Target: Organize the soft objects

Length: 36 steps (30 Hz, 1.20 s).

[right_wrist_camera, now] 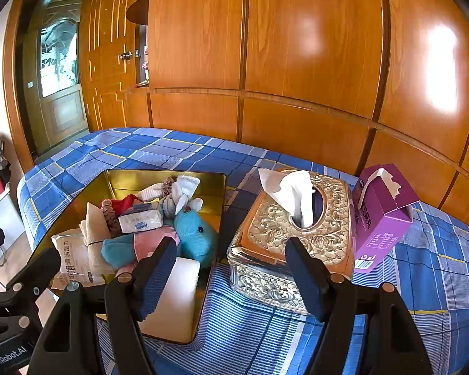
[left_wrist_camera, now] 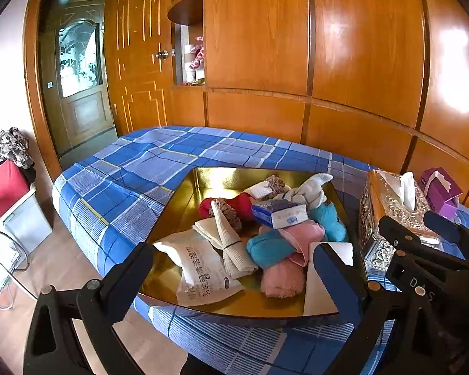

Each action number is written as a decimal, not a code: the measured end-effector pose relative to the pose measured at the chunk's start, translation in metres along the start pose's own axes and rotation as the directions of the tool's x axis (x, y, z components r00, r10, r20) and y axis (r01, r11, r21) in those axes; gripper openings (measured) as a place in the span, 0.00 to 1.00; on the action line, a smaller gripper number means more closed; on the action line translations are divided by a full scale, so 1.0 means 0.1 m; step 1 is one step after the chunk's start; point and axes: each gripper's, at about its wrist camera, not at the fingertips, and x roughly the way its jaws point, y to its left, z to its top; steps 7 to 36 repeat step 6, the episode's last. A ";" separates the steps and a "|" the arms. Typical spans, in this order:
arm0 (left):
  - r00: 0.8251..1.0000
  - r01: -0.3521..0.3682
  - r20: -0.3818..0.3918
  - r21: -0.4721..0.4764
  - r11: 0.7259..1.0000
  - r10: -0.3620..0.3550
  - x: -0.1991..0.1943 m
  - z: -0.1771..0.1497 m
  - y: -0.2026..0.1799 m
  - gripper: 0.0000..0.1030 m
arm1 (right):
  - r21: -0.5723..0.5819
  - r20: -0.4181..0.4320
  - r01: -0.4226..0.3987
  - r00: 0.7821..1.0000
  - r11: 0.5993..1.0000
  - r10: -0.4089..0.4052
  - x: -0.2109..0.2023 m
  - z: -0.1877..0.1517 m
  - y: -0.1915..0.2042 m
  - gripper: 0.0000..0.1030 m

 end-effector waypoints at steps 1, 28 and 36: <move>1.000 0.000 0.002 0.002 1.000 0.000 0.00 0.00 0.00 0.99 | 0.001 -0.001 -0.001 1.000 1.000 0.001 0.00 0.00 0.00 0.71; 1.000 0.010 0.004 0.006 1.000 -0.010 -0.01 0.00 -0.01 1.00 | 0.010 0.017 -0.009 1.000 1.000 0.009 -0.03 0.02 -0.03 0.71; 1.000 0.010 0.004 0.006 1.000 -0.010 -0.01 0.00 -0.01 1.00 | 0.010 0.017 -0.009 1.000 1.000 0.009 -0.03 0.02 -0.03 0.71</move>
